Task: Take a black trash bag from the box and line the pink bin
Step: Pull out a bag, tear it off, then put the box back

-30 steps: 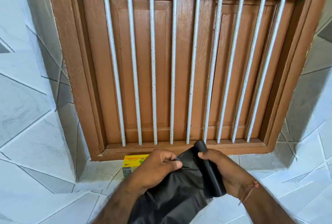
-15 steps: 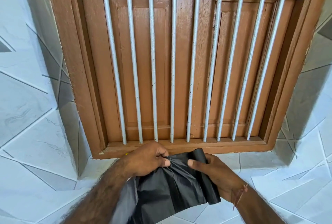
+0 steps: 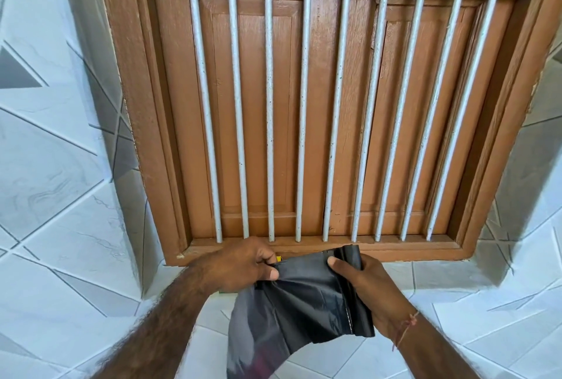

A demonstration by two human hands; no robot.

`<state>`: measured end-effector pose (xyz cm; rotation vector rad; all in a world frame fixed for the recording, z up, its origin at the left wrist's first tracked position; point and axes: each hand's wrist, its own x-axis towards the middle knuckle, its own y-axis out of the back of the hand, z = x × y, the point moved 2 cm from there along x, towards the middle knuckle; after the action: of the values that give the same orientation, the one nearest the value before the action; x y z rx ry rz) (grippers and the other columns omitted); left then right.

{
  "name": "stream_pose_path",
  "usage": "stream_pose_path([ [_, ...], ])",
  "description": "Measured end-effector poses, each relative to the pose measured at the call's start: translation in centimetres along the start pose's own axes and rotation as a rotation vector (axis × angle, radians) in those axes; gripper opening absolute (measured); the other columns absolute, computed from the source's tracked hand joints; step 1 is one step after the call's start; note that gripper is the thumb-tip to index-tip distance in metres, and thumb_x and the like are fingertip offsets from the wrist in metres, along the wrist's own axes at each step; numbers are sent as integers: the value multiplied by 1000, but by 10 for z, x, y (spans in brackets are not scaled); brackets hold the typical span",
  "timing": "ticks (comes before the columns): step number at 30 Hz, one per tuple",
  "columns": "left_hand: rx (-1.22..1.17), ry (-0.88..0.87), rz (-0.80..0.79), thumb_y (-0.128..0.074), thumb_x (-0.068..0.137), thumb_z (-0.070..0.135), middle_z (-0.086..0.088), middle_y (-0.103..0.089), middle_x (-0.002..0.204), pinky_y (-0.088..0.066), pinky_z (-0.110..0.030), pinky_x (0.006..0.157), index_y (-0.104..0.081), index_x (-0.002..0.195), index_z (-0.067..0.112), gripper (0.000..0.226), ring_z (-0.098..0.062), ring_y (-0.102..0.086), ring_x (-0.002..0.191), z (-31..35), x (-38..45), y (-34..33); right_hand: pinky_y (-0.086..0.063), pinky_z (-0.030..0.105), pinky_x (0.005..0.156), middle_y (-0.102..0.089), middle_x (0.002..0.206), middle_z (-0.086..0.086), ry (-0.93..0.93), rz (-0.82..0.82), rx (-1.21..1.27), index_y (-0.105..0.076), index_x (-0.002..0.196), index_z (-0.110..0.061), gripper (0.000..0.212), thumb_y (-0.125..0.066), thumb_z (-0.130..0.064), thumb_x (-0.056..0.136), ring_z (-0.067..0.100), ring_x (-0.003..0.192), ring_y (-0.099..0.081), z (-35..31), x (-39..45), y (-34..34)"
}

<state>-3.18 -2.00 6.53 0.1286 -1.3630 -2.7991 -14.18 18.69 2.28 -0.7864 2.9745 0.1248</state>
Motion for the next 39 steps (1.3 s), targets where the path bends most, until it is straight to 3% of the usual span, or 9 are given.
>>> stream_pose_path([
  [5,-33,39,-62,-64,89,34,3,-54,70,-38,-32,64,-67,78,10,26,-11,-48,67,-6,-6,-5,-56,42,87,-76,90,8,80,15,-99,-72,90,-15,23,-66,-37,87,26,90,-71,-9,-3,-2],
  [8,-164,51,-50,-66,85,44,13,-65,78,-44,-20,67,-72,89,22,24,0,-57,73,2,-4,-13,-55,39,90,-77,94,5,88,-109,-118,-72,93,-18,25,-63,-41,89,22,94,-72,-16,-7,-5],
  [10,-221,2,-15,-66,86,43,20,-66,75,-44,-10,67,-70,82,22,22,9,-58,72,14,-1,-23,-54,38,91,-77,98,3,77,-183,-133,-72,97,-20,26,-62,-42,90,21,97,-71,-19,-8,-7],
  [12,-217,-49,29,-65,87,42,18,-56,69,-43,-18,70,-65,74,13,32,4,-52,69,18,4,-34,-53,40,93,-77,100,3,69,-207,-101,-72,99,-20,27,-61,-43,90,21,99,-72,-21,-9,-8],
  [18,-278,-21,178,-67,87,38,-2,-67,97,-46,-25,80,-73,89,14,25,-10,-62,89,11,3,-28,-54,33,81,-77,86,3,162,-3,-24,-72,90,-15,18,-64,-31,90,24,91,-71,-22,-7,1],
  [23,-442,-57,124,-65,88,32,-5,-71,86,-47,-25,73,-70,88,12,21,-7,-63,80,29,9,-40,-59,39,83,-77,92,10,211,-66,-18,-72,94,-14,14,-66,-25,89,26,90,-73,-22,-10,-6],
  [29,-352,-121,375,-56,94,24,0,-49,66,-36,-29,60,-59,69,7,30,-10,-43,63,38,21,-61,-59,33,68,-76,80,13,189,11,92,-73,84,-6,18,-74,-24,83,24,75,-72,-21,-5,-8],
  [34,-283,-143,547,-55,89,32,-5,-48,59,-38,-38,56,-54,66,6,35,-11,-41,58,37,21,-67,-61,40,70,-73,83,24,188,109,176,-71,84,-2,19,-75,-21,81,30,73,-70,-12,3,-18],
  [39,-314,-105,684,-57,90,24,6,-45,54,-32,-26,53,-48,57,14,36,-8,-37,54,35,19,-73,-57,36,66,-68,72,19,205,148,206,-67,75,-3,20,-77,-20,80,25,66,-64,-9,10,-27],
])
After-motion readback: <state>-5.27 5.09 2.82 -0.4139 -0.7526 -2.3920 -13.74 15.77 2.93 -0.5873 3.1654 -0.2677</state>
